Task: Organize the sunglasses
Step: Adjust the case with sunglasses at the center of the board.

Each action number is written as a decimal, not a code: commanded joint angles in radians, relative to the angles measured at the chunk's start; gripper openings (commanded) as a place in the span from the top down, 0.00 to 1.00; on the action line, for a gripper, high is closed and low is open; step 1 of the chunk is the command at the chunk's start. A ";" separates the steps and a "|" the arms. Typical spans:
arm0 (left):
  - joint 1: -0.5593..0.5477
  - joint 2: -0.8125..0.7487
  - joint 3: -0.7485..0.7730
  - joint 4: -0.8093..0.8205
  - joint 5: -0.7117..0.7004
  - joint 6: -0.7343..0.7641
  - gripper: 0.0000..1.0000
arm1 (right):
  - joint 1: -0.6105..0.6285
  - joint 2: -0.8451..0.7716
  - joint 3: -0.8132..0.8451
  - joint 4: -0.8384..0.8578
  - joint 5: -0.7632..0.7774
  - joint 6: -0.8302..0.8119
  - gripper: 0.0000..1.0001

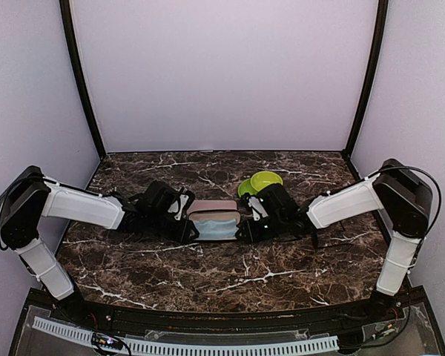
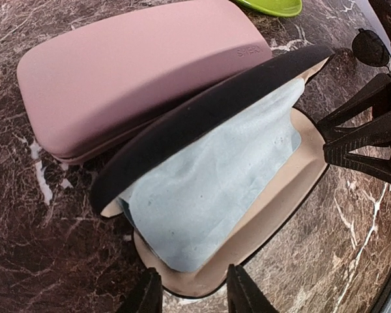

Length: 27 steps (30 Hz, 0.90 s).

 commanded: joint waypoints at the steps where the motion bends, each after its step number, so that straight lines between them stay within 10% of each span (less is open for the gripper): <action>1: -0.010 0.006 -0.024 0.027 0.008 -0.018 0.64 | 0.006 0.016 0.002 0.033 0.005 0.001 0.73; 27: -0.075 -0.032 -0.100 0.031 -0.072 -0.023 0.41 | 0.005 0.029 0.008 0.037 0.021 0.016 0.73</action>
